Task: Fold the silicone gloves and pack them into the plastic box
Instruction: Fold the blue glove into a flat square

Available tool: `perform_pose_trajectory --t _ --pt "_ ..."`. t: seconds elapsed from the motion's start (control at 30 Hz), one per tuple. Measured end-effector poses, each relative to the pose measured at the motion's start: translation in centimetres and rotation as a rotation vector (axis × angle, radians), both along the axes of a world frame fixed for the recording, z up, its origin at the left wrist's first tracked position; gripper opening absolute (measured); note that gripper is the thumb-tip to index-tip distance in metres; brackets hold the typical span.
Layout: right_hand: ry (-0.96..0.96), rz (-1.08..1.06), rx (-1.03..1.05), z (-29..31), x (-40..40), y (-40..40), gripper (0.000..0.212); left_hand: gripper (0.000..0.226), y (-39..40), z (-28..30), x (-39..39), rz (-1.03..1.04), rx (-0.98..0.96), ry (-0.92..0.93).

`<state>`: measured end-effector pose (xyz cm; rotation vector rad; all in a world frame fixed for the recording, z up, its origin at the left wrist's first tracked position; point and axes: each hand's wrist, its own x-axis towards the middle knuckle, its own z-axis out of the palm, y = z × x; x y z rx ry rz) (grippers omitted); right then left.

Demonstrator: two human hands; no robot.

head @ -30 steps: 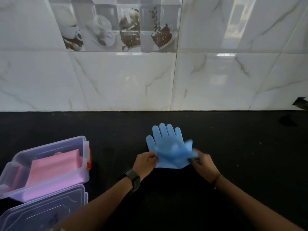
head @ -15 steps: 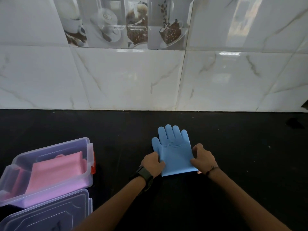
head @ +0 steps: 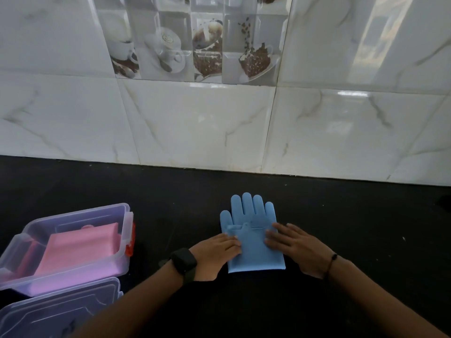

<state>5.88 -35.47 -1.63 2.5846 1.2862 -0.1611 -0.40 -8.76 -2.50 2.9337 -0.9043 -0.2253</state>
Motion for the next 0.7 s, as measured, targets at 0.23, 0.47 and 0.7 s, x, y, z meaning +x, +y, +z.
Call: perform_pose_trajectory --t 0.23,0.47,0.7 --pt "0.088 0.162 -0.050 0.5 2.5 0.1 0.067 0.057 1.3 -0.2 1.2 0.045 -0.102 0.130" --pt "0.236 0.035 0.219 0.1 2.3 0.4 0.060 0.039 0.6 -1.7 1.5 0.217 -0.501 0.059" --pt "0.419 -0.414 0.942 0.3 2.6 2.3 0.013 0.024 -1.6 0.0 3.8 0.783 -1.262 0.349"
